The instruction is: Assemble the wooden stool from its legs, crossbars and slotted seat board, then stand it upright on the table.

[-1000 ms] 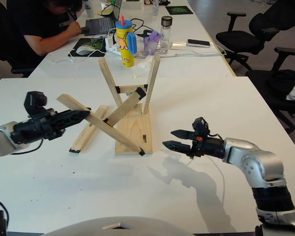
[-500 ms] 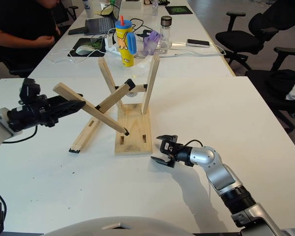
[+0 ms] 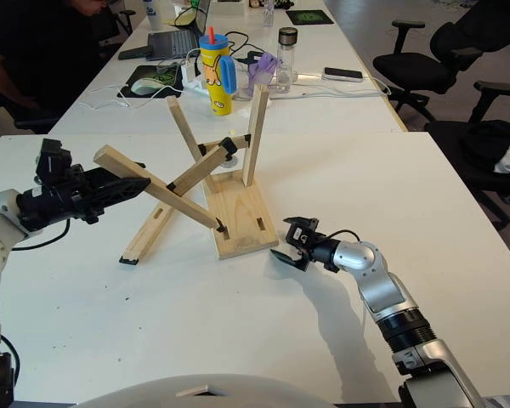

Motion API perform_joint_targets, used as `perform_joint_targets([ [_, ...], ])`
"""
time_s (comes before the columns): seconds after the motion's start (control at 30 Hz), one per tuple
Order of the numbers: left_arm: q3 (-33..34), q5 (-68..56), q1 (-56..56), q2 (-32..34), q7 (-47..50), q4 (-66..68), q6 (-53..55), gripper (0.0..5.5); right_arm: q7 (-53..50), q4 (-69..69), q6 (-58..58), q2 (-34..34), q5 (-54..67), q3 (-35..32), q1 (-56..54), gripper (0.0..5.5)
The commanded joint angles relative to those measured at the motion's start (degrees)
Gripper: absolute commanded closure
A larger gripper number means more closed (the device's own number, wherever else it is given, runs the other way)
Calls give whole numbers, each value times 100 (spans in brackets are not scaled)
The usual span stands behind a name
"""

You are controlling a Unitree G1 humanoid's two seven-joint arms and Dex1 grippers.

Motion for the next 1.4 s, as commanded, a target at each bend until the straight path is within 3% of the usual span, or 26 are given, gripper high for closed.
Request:
perform_joint_targets([
  [0.03,-36,90,-54,-107,-50,-87,-174,345,430,-1164,1768,213,1835,-620,500,139],
  [0.2,-284,287,-126,-208,-101,-59,-282,345,-640,-1249,2599,926,2733,-1548,118,208],
  [0.53,-539,590,-482,-266,-287,356,-415,345,-1796,-618,2316,1964,1724,-825,-13,208],
  [1.4,-1295,1712,-1047,-85,-777,750,-937,345,-1772,-188,2667,2004,1249,-386,265,208],
])
